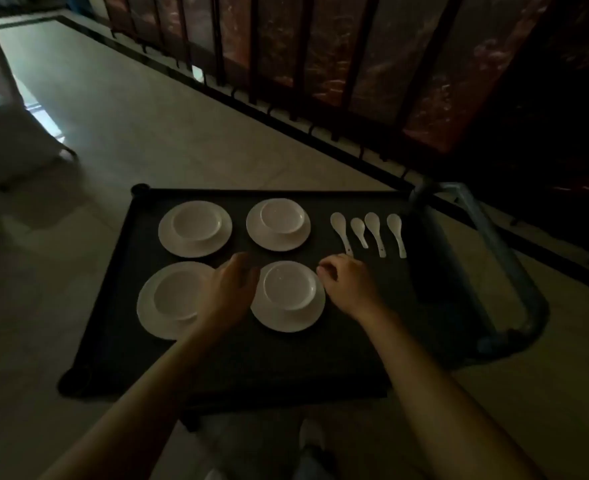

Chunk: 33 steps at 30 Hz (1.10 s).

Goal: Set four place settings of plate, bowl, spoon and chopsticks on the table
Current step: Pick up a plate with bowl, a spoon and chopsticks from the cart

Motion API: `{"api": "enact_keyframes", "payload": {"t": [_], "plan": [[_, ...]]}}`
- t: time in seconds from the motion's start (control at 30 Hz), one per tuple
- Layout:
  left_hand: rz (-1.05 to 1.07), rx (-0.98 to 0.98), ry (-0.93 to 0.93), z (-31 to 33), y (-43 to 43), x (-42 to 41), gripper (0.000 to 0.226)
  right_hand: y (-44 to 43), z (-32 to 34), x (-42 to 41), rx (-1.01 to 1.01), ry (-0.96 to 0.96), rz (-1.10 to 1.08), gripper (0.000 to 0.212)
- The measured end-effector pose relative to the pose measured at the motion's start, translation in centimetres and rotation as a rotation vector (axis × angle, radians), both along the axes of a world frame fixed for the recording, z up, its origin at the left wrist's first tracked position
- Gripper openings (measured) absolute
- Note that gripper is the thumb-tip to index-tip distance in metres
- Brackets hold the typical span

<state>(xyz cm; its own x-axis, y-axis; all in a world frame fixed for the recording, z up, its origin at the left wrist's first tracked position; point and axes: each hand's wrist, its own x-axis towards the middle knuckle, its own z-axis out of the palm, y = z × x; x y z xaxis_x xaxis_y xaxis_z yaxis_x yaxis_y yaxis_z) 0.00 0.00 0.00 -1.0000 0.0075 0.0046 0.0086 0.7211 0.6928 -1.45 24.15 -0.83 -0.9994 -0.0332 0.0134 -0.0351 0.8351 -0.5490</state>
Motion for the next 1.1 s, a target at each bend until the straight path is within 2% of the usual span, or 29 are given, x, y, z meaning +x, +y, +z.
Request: {"api": "enact_keyframes", "payload": {"t": [0.07,0.27,0.37,0.7,0.83,1.1], "plan": [[0.041,0.002,-0.054,-0.6,1.1,-0.2,0.040,0.9,-0.8,-0.8,0.005,-0.055,-0.015,0.008],[0.192,-0.044,-0.179,-3.5,4.2,0.5,0.042,3.0,-4.8,-3.5,0.003,-0.266,-0.024,0.044],[0.295,-0.006,-0.243,-5.0,5.3,1.1,0.043,3.6,-6.3,-4.5,-0.008,-0.382,-0.029,0.052],[0.629,0.299,-0.338,-6.6,7.1,1.3,0.050,3.4,-9.3,-5.3,-0.110,-0.465,0.107,0.044],[0.673,0.388,-0.346,-7.0,7.4,1.2,0.051,3.4,-10.0,-5.2,-0.182,-0.468,0.089,0.032],[0.691,0.483,-0.391,-7.1,7.7,0.7,0.058,4.8,-9.4,-4.6,-0.271,-0.433,0.048,0.031]]}}
